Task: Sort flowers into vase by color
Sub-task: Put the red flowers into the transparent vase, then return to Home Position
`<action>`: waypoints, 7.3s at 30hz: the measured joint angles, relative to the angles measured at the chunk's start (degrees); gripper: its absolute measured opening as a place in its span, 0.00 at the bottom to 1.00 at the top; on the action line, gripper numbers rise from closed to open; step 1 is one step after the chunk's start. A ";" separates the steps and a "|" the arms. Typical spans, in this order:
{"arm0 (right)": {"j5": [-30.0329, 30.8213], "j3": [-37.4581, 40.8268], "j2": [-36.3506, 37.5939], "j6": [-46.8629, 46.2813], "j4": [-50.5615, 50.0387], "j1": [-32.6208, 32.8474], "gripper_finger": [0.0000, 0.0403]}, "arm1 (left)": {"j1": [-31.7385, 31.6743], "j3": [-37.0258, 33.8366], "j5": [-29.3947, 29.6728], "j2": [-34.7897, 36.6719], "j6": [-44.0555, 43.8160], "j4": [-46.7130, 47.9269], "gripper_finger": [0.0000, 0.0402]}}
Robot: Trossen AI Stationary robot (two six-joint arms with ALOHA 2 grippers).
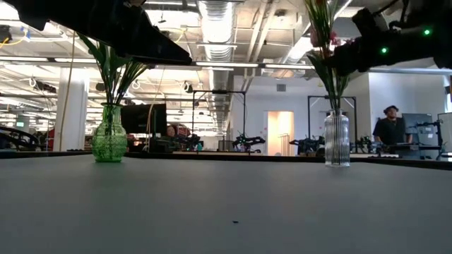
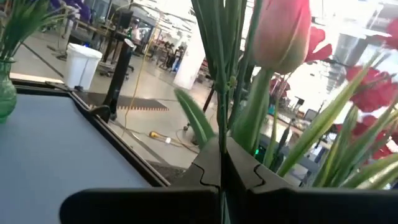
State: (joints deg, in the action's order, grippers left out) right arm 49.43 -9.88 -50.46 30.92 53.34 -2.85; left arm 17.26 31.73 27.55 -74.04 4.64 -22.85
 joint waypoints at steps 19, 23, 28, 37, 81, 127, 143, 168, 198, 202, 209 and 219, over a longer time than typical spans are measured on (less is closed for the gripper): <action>7.62 0.54 -0.11 -17.06 -10.08 -0.30 0.06 | 0.00 0.00 0.28 0.00 -0.83 -0.17 0.52; 7.80 0.54 -0.13 -19.34 -11.93 -0.30 0.06 | 0.00 0.00 0.26 0.00 -0.83 -0.17 0.52; 7.79 0.54 -0.13 -21.31 -13.86 -0.36 0.06 | 0.00 0.00 0.26 0.00 -0.94 -0.17 0.52; 7.63 0.54 -0.13 -26.56 -17.66 -3.43 0.11 | 0.00 0.00 0.26 0.00 -1.34 -0.17 0.52; 5.96 -11.40 -0.15 -28.85 -44.88 -3.89 0.57 | 0.00 0.00 0.28 0.00 -1.27 1.25 0.52; -38.51 -22.83 -8.47 -35.11 -46.81 14.98 0.57 | 0.22 -8.20 -8.93 10.02 -0.45 -6.57 0.50; -51.03 -5.95 -3.71 -39.13 -28.78 3.65 0.57 | -4.95 -27.55 -11.79 31.99 -3.01 -14.35 0.43; -51.71 9.41 26.02 -39.62 -39.41 -5.91 0.57 | -6.25 -31.19 -10.64 41.44 -10.75 2.58 0.43; -43.32 9.50 33.99 -35.46 -50.99 -6.55 0.57 | -6.25 -30.67 -10.40 40.96 -10.72 20.66 0.43; -43.32 9.52 33.99 -35.43 -51.03 -6.55 0.57 | -6.25 -30.64 -10.41 40.96 -10.71 20.75 0.43; -43.35 9.52 33.99 -35.44 -51.09 -6.55 0.57 | -6.25 -30.57 -10.43 40.96 -10.71 20.91 0.43; -43.39 9.52 33.99 -35.43 -51.16 -6.55 0.57 | -6.25 -30.56 -10.45 40.96 -10.71 20.92 0.43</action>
State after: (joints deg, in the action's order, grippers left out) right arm 6.04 -0.36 -16.47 -4.51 2.18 -9.41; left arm 11.00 1.17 17.10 -33.08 -6.07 -1.93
